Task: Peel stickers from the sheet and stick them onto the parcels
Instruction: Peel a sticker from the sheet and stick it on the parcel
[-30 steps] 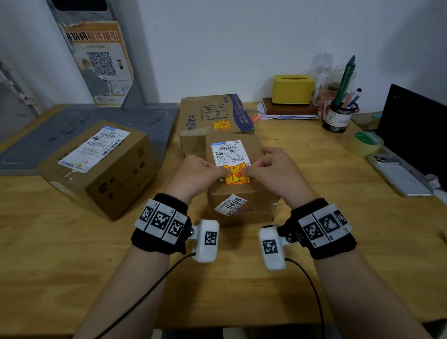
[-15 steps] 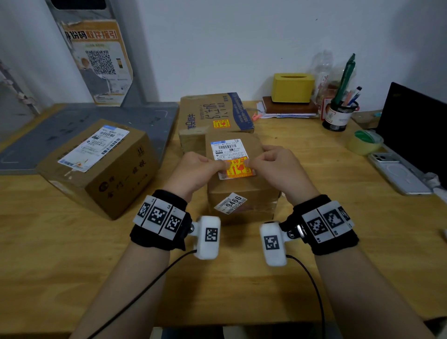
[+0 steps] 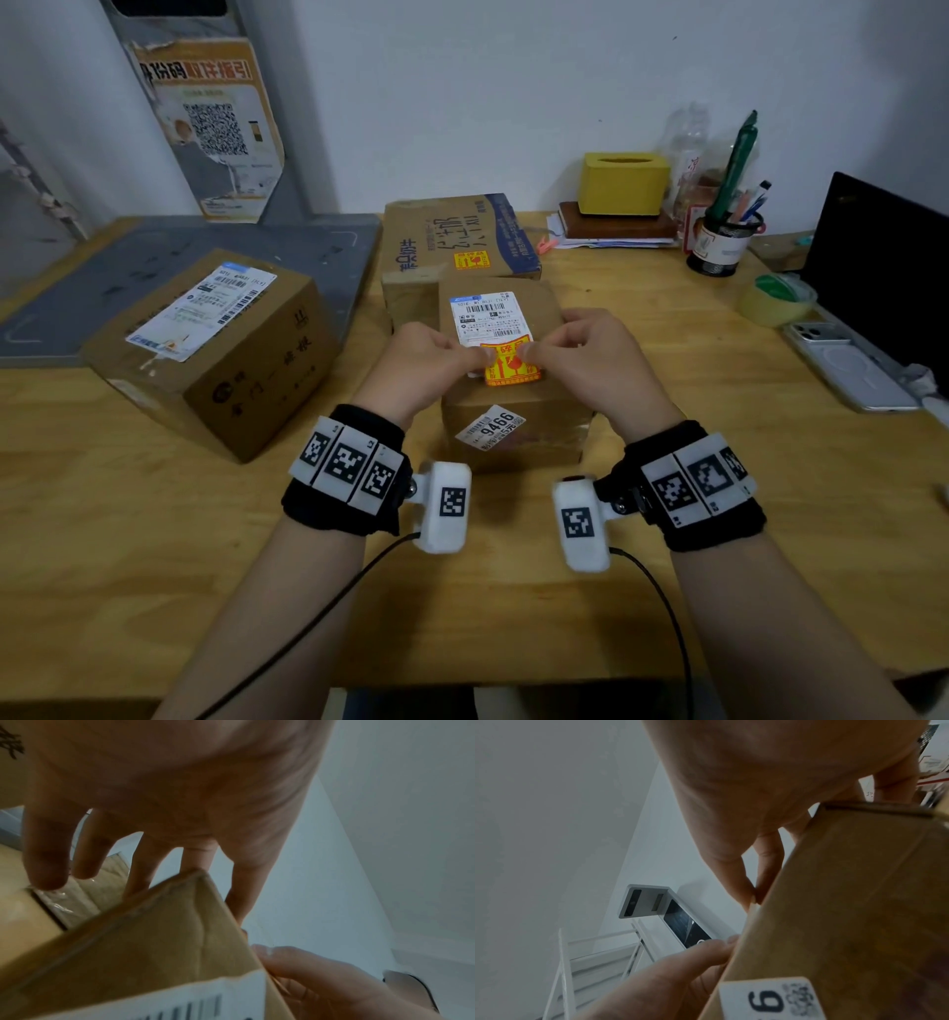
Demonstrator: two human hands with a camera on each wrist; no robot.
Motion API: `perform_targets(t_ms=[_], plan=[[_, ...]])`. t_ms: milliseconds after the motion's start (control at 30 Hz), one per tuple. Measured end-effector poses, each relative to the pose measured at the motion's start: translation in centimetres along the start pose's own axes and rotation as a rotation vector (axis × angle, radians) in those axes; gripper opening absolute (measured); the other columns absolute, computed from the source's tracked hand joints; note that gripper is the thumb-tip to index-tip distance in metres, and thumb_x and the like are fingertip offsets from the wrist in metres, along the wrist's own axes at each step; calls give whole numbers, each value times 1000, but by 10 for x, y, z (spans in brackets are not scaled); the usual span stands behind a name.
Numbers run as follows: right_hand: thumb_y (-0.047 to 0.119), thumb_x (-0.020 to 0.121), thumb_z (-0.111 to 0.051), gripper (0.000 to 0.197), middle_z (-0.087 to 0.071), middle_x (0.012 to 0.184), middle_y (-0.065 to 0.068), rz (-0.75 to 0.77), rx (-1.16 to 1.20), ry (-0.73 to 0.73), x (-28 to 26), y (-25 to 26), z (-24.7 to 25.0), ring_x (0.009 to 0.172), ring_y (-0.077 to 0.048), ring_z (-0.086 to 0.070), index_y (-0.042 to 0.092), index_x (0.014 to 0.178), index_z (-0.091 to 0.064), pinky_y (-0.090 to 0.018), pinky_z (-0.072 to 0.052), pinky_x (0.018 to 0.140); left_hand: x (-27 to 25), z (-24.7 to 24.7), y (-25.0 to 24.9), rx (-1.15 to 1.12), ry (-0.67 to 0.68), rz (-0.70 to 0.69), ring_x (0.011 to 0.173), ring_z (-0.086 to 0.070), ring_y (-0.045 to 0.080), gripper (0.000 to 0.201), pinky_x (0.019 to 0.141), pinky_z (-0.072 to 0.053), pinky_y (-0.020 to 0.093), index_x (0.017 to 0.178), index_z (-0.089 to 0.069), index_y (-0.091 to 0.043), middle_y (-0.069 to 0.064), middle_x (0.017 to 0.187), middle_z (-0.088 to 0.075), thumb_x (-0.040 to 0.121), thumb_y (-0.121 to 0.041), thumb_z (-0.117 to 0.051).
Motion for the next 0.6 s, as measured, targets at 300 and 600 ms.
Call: perform_targets(t_ms=[300,600], plan=[[53,73,-78,23,-54,146,7,-36,6,-37,0,-11,17,141,-27,-40,30,68,-77,-58,-35,112,0,-12,-21,204,-62,-102,132,-49,25,27,121,-21,52,82,-81,-18,-3,104,-72,84,-44,-74],[42,78,-79,21,-51,95,15,-48,-3,-53,0,-20,29,135,-26,-44,24,69,-75,-43,-40,101,7,-26,-21,396,-64,-59,154,5,27,24,121,-6,52,78,-77,-30,-2,163,-29,80,-53,-74]])
Point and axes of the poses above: each hand's wrist, its own x-axis towards the middle knuckle, its own z-axis out of the back of the hand, y = z × x, the point moved 6 cm from there along x, towards the middle knuckle
